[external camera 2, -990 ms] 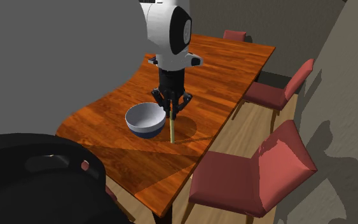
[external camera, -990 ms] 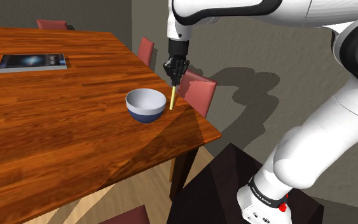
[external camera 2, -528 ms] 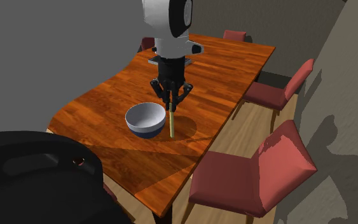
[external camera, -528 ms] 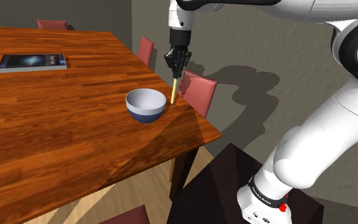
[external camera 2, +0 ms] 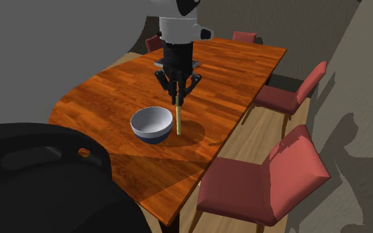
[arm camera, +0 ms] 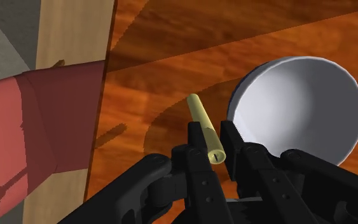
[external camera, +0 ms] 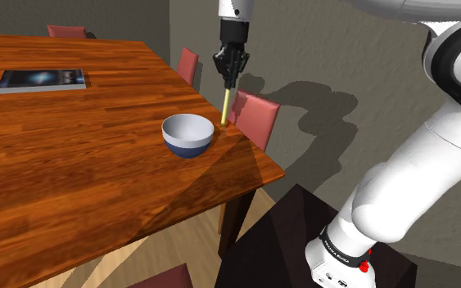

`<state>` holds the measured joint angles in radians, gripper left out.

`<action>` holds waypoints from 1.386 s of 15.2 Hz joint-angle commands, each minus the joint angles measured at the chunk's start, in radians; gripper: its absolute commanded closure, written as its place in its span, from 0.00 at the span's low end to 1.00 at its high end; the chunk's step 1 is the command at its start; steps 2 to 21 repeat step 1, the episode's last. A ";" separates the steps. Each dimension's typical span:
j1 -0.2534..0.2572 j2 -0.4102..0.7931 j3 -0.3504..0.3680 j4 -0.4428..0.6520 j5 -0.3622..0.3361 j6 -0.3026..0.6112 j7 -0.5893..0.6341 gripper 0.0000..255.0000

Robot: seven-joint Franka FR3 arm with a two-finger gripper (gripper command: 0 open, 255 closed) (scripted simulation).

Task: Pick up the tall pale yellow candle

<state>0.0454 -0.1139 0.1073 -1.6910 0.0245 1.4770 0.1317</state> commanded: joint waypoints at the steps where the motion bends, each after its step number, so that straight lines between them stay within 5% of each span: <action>1: 0.000 0.003 0.000 0.012 0.000 -0.009 0.000 1.00; 21: 0.000 0.003 0.000 0.012 0.000 -0.009 0.000 1.00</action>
